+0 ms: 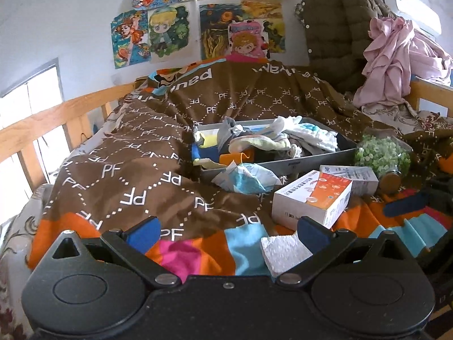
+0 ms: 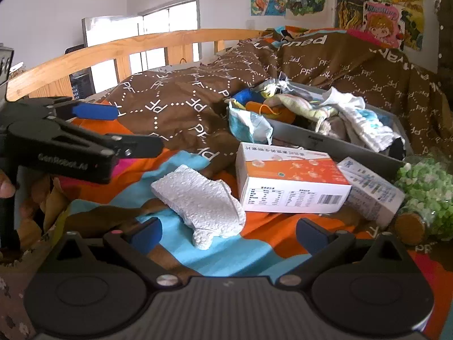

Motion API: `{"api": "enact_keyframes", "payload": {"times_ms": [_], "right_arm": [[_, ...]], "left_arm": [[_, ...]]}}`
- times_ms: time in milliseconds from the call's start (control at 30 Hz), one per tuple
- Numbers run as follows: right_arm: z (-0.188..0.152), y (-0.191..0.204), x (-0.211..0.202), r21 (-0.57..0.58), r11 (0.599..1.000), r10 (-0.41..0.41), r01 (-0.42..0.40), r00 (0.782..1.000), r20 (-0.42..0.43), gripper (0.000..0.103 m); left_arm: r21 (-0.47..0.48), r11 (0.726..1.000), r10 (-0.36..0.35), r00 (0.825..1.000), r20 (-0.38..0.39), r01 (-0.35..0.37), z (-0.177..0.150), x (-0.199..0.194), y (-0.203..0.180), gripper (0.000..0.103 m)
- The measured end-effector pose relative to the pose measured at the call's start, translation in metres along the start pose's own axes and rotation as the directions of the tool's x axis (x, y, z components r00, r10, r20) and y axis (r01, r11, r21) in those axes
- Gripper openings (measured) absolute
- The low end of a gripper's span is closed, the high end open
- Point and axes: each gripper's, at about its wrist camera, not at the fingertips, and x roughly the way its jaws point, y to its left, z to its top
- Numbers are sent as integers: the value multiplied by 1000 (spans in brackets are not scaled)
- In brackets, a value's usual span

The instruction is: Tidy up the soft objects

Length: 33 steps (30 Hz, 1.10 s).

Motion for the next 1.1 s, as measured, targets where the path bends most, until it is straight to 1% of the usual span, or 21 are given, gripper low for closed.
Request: {"api": "enact_keyframes", "payload": {"times_ms": [133,300,400,533,600,700,767,867,900,1000,1100], "right_arm": [[1,-1,11,15,1000,3,-3,1000,-14,102],[1,-2,24,30,999,22,-20,999,-48,97],[0,-1,30,29,999,33,-32,997,-66,91],[-1,0,37,29,998,50,-47,995,-86,85],[-1,1,38,36,998,57,-54,994,-88,84],[-1,-1,40,51,996,71,-67,994,-84,76],[0,-1,40,56,995,81,-77,994,-78,67],[0,1,39,47,996,84,-81,994,-70,62],[0,1,39,46,996,84,-81,994,-68,62],[1,2,37,42,996,84,-81,995,-55,62],[2,3,35,31,996,86,-85,996,-37,61]], "left_arm": [[-21,1000,-13,1000,5,13,5,16,6,102],[-51,998,-21,999,26,22,13,39,15,102],[-76,996,-35,999,27,37,20,53,17,102],[-141,988,-55,998,31,59,28,71,19,102],[-168,984,-64,998,18,66,31,82,19,102],[-202,977,-70,998,-2,68,33,97,19,102],[-234,969,-79,997,-9,74,35,106,20,102],[-282,955,-96,995,-16,88,37,119,23,102],[-294,952,-99,995,-19,89,38,123,22,102],[-343,934,-115,993,-20,101,42,135,24,96],[-413,903,-134,991,-10,118,45,145,26,92]]}}
